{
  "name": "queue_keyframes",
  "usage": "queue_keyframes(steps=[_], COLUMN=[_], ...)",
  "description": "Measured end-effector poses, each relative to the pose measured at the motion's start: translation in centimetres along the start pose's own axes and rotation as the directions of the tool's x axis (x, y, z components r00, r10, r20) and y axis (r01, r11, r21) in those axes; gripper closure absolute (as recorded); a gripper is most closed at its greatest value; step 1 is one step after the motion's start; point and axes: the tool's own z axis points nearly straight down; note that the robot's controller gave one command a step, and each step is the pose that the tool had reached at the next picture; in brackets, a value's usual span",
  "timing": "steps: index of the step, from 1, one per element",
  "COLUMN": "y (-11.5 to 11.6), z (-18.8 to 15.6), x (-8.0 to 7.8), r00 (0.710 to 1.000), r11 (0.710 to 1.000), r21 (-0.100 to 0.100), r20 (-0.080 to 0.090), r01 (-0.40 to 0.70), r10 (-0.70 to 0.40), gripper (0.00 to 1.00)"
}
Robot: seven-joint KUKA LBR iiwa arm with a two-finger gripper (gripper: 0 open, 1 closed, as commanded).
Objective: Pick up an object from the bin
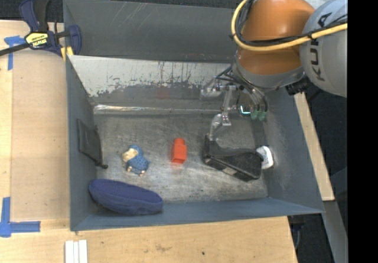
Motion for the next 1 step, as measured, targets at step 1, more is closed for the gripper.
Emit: queue_keyframes(steps=[1], y=[7.03], z=[10.82], x=[3.97], r00=[1.0], r11=[1.0], r21=[-0.002], r20=[-0.003], r01=[-0.02], r10=[0.02], gripper=[0.0])
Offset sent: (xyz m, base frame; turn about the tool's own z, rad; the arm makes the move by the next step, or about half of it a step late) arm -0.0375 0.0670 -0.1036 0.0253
